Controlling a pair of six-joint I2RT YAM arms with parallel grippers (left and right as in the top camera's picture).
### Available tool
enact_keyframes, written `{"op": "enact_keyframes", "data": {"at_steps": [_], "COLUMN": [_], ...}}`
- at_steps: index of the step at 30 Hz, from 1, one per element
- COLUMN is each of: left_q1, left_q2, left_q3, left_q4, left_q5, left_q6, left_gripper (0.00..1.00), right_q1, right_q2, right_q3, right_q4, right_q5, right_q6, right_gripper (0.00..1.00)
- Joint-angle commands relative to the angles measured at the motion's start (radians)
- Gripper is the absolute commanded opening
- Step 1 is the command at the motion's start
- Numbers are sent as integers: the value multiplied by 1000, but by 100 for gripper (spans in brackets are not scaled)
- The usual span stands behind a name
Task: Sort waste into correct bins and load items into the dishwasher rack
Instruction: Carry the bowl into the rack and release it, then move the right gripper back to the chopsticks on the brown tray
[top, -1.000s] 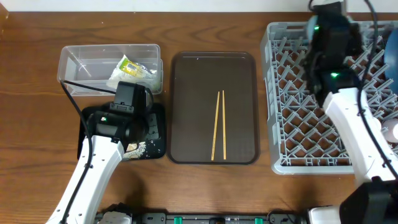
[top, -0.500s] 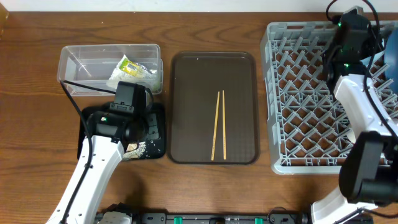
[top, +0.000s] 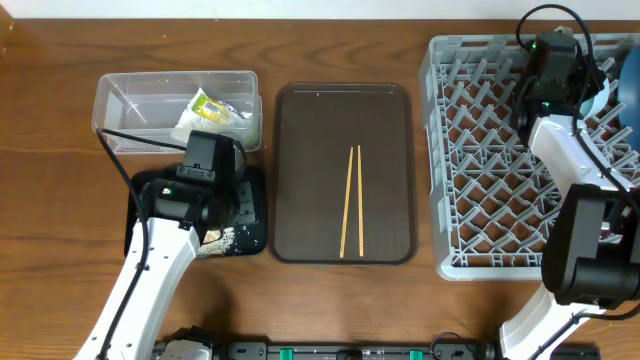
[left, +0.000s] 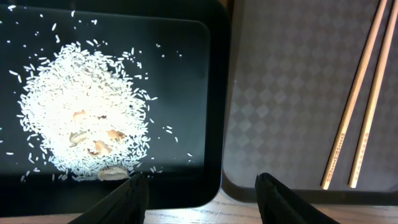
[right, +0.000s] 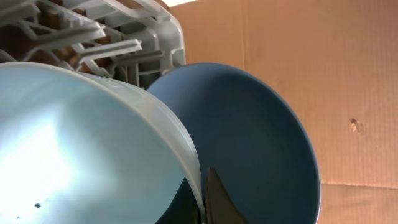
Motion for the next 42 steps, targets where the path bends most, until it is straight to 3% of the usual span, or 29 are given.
{"op": "enact_keyframes", "data": {"at_steps": [1,10,16,18,19,27,37,42], "left_q1": [4,4,4,4,4,4,4,4], "left_q2": [-9,-9,-9,-9,-9,-9,-9,-9], "left_q3": [5,5,5,5,5,5,5,5], "left_q4": [3,6,6,6,6,6,5,2], "left_q5": [-13,-13,-13,-12,-12,-12,-12,-12], "left_q6": [-9,-10,-10,-10,-10,-10,-10,-10], "left_gripper": [59,59,59,59,59,59,59,59], "right_q1": [-1,21,66,85,94,153,158,147], "right_q2": [14,14,14,14,14,14,14,14], "right_q3": [11,11,11,11,11,11,11,11], "right_q4": [13,-24,-146,-210,-241,-393,-385,-278], "right_q5": [65,62,63,63,63,63,19,7], "right_q6": [7,66,195,241,253,380,389,372], "right_gripper": [1,1,2,16,18,13,14,17]}}
